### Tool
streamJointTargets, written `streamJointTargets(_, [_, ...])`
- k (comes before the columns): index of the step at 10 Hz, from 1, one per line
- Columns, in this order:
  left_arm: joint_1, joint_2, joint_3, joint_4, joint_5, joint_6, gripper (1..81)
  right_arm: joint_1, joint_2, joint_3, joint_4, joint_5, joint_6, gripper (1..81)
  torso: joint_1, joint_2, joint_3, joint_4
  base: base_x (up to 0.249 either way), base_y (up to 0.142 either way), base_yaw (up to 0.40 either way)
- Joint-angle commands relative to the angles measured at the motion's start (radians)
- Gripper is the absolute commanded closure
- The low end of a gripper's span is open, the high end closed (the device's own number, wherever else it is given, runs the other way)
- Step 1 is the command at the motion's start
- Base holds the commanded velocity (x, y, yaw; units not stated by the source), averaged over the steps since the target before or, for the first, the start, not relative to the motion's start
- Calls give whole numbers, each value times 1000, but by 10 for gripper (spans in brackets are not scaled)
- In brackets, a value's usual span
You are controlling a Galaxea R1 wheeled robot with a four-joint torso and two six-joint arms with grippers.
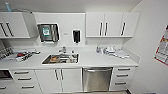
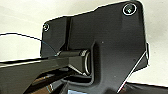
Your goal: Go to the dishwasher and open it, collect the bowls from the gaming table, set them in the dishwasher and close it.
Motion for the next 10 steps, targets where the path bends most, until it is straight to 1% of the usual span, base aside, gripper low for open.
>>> streamJointTargets(1, [-49, -14, 5, -4, 52, -2, 10, 47, -21, 6, -2, -61, -2, 10, 0, 0, 0, 0, 137, 0, 0])
streamJointTargets(10, [-50, -13, 5, -4, 52, -2, 10, 49, -16, 3, -2, -60, -2, 10, 0, 0, 0, 0, 141, 0, 0])
